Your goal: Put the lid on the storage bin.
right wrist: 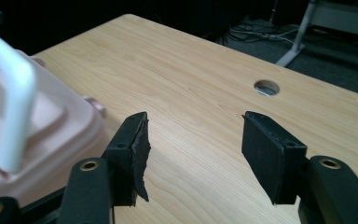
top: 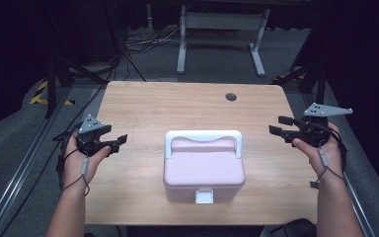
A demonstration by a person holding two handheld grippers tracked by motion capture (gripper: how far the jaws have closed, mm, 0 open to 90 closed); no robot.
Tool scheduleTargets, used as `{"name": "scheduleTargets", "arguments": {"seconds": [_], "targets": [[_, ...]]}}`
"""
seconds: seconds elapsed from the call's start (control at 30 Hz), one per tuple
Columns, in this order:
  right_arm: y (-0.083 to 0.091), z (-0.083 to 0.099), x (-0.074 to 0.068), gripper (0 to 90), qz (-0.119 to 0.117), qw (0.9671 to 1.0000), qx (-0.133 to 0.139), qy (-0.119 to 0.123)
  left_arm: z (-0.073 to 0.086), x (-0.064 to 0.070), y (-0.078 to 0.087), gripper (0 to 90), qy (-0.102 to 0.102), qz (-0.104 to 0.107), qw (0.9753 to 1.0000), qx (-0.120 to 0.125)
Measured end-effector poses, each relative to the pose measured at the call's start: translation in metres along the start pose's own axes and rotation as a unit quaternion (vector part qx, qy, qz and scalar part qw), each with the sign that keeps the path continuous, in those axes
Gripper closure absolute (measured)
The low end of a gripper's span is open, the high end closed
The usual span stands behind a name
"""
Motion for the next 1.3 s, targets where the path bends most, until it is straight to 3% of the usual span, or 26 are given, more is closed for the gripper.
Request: {"name": "scheduleTargets", "arguments": {"seconds": [0.13, 0.27, 0.47, 0.5, 0.53, 0.57, 0.67, 0.87, 1.0, 1.17, 1.3], "targets": [[-0.01, 0.011, 0.012, 38.5, -0.004, 0.9997, -0.017, -0.016, 0.002, -0.003, -0.004, 30.6, 0.002, -0.002, 1.0, -0.006], [-0.021, 0.022, 0.023, 35.4, -0.014, 0.999, -0.015, -0.038, 0.002, -0.005, -0.007, 30.6, 0.007, -0.001, 1.0, -0.007], [-0.039, 0.038, 0.034, 33.3, 0.002, 0.999, -0.017, -0.042, 0.003, -0.007, -0.009, 31.0, 0.012, -0.003, 0.9999, -0.002], [-0.049, 0.05, 0.036, 27.3, -0.016, 0.9956, -0.049, -0.078, 0.004, -0.008, -0.01, 31.2, 0.014, -0.004, 0.9999, -0.001], [-0.053, 0.056, 0.036, 26.9, -0.023, 0.9922, -0.072, -0.099, 0.005, -0.009, -0.011, 31.2, 0.015, -0.004, 0.9999, -0.004], [-0.057, 0.06, 0.036, 28.3, -0.03, 0.9904, -0.091, -0.1, 0.006, -0.01, -0.013, 31.2, 0.017, -0.004, 0.9998, -0.004], [-0.066, 0.066, 0.039, 28.0, -0.016, 0.9919, -0.094, -0.084, 0.007, -0.011, -0.016, 31.2, 0.018, 0.0, 0.9998, -0.004], [-0.085, 0.081, 0.041, 23.9, -0.009, 0.9902, -0.116, -0.077, 0.01, -0.01, -0.024, 30.5, 0.014, 0.005, 0.9998, -0.013], [-0.092, 0.088, 0.042, 20.7, -0.009, 0.9901, -0.125, -0.062, 0.013, -0.01, -0.029, 29.9, 0.019, 0.008, 0.9996, -0.017], [-0.102, 0.097, 0.041, 20.0, 0.001, 0.9889, -0.136, -0.061, 0.015, -0.011, -0.036, 28.6, 0.022, 0.015, 0.9994, -0.023], [-0.101, 0.097, 0.04, 19.9, 0.002, 0.9897, -0.129, -0.061, 0.016, -0.01, -0.04, 26.7, 0.017, 0.014, 0.9994, -0.026]]}}
Point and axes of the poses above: each handheld gripper's, and its own axes: y roughly backward along the jaws, z roughly out of its underside, x roughly to its right, the point moved 5 cm from there along -y, roughly forward along the jaws, and after that the axes turned 7 degrees about -x, right-handed, at the moved point
